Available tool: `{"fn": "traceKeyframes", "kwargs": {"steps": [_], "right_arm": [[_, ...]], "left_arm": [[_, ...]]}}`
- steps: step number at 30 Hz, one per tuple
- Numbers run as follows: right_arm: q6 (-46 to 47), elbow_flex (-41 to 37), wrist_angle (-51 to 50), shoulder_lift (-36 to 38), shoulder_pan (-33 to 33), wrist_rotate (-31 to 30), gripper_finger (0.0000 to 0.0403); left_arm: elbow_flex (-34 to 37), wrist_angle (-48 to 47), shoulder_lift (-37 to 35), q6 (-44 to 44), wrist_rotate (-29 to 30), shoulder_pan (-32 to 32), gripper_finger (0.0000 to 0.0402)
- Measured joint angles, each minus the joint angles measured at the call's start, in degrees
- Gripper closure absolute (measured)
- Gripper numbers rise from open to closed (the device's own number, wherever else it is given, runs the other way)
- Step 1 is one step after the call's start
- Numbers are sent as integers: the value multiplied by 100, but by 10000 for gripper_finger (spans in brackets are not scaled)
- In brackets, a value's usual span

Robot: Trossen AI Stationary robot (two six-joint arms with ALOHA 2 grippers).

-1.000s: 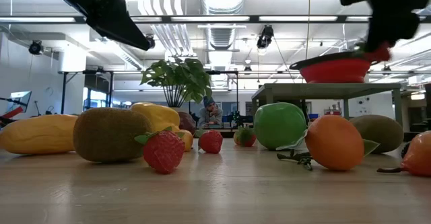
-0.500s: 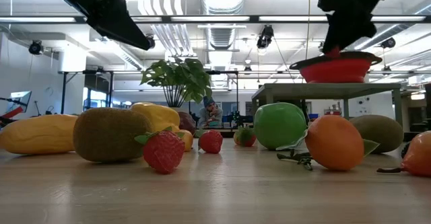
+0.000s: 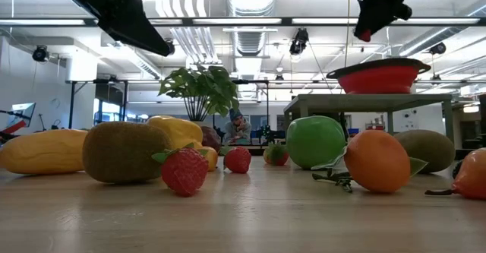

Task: Pick & Place Fruit
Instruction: Put the red strawberry into the red strainer bowl on the shelf

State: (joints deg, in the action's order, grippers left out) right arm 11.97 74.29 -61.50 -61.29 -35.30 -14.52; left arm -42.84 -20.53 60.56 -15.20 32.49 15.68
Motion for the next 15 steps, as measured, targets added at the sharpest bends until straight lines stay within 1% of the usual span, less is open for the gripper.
{"fn": "traceKeyframes", "kwargs": {"steps": [5, 12, 15], "right_arm": [[-209, 222, -400, -618, -573, 2, 249], [-549, 322, -473, -1314, -1142, 4, 259], [-618, 323, -577, -1545, -1387, 5, 255]], "left_arm": [[1, 0, 0, 0, -1, 0, 255], [2, -2, -1, 0, -2, 0, 255], [0, -2, -1, 0, -2, 0, 255]]}}
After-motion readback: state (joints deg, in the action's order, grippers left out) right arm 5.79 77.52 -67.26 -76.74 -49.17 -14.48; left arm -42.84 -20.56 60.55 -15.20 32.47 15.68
